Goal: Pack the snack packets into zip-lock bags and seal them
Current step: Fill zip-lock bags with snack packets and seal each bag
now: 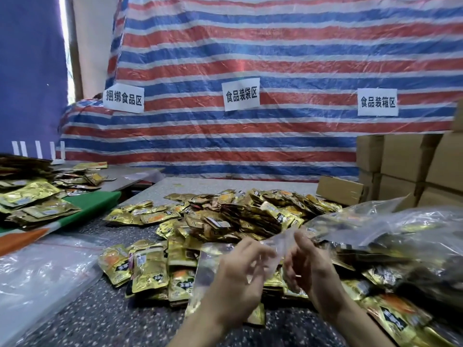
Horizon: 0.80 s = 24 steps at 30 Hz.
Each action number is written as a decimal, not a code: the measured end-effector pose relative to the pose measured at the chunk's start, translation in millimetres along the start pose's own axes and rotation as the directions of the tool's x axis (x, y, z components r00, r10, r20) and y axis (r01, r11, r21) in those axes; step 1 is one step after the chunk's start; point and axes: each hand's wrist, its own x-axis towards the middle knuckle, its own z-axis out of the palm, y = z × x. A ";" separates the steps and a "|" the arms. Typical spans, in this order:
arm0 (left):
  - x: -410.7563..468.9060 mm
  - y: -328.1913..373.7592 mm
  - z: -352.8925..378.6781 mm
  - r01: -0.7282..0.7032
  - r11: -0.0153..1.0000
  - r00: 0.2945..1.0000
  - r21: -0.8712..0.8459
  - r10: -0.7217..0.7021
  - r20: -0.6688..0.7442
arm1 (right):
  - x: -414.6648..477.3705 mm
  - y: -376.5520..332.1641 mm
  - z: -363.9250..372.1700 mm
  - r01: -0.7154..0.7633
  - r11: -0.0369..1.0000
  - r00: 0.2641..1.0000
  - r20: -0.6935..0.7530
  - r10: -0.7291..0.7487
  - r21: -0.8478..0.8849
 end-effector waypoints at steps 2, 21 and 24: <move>-5.9 -3.2 6.5 0.014 0.998 0.999 -0.069 -0.011 0.036 | 0.9 0.2 0.0 -0.018 0.999 1.000 -0.002 0.018 -0.033; -9.2 -2.3 -2.5 0.516 0.636 0.857 -0.574 -0.393 0.334 | -16.0 -18.3 15.2 -0.086 0.986 0.884 0.445 0.142 -0.144; -9.3 -3.2 -3.4 0.527 0.591 0.847 -0.611 -0.423 0.322 | -16.7 -18.6 14.7 -0.092 0.987 0.867 0.477 0.144 -0.131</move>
